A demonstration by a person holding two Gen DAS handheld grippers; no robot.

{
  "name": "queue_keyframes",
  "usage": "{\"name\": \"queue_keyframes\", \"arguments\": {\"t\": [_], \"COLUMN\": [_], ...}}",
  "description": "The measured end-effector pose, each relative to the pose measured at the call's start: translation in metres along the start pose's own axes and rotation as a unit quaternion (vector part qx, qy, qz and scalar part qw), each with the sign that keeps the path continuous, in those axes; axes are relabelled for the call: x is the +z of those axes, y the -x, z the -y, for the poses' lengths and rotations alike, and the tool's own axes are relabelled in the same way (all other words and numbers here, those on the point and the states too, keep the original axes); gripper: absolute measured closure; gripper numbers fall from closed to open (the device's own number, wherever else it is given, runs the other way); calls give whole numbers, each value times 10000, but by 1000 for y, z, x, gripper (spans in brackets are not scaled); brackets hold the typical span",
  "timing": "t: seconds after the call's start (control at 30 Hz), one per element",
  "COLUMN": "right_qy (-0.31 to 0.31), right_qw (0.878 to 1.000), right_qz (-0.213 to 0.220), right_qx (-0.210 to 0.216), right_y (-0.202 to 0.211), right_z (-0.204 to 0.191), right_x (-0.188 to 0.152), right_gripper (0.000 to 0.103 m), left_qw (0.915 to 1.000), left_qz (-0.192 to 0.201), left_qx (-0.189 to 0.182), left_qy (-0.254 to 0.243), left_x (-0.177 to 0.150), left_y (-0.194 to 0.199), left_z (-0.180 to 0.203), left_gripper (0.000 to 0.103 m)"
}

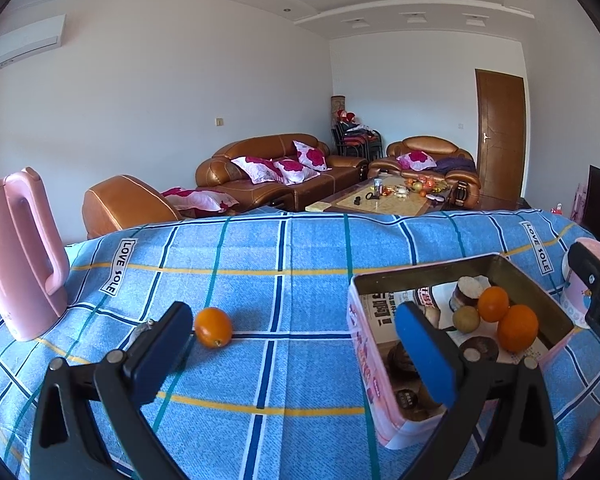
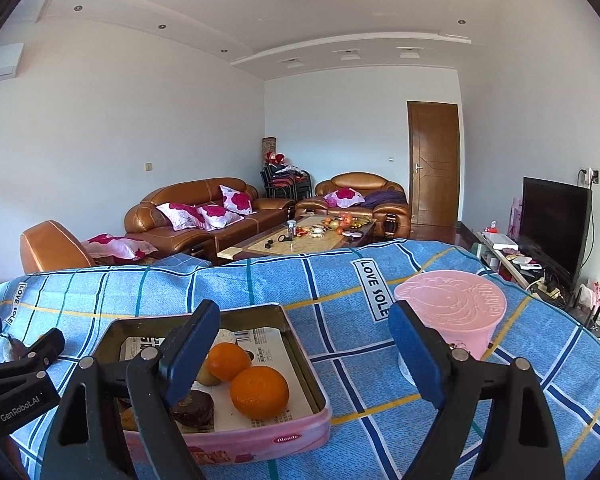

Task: Organize fruits
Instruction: 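Lift both open tools from the box toward the orange and purple fruit, then grasp the orange with the right tool while the left tool grasps the dark purple fruit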

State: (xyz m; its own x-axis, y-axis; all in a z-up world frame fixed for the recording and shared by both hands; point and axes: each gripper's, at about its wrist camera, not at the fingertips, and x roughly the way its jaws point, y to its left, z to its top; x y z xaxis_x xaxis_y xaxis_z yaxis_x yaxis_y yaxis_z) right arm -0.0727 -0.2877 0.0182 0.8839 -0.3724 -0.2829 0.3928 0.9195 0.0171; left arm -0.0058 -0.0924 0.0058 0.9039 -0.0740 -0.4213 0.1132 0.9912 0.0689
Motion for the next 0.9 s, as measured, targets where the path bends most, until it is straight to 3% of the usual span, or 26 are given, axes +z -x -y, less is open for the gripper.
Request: {"name": "queue_keyframes", "arguments": {"t": [0.23, 0.47, 0.7, 0.9], "right_qy": [84, 98, 142, 253], "right_qw": [9999, 9997, 9990, 9975], "right_qz": [-28, -205, -311, -342], "right_qx": [-118, 36, 290, 556], "right_y": [10, 11, 12, 14], "right_z": [-13, -39, -76, -110], "right_x": [-4, -6, -9, -12], "right_gripper": [16, 16, 15, 15], "left_qw": [9990, 9969, 9996, 9995], "left_qz": [-90, -80, -220, -311], "left_qx": [-90, 45, -111, 10], "left_qy": [-427, -786, -126, -8], "left_x": [-3, -3, -1, -2], "left_y": [-1, -5, -14, -23], "left_z": [-7, -20, -58, -75], "left_gripper": [0, 0, 0, 0]}}
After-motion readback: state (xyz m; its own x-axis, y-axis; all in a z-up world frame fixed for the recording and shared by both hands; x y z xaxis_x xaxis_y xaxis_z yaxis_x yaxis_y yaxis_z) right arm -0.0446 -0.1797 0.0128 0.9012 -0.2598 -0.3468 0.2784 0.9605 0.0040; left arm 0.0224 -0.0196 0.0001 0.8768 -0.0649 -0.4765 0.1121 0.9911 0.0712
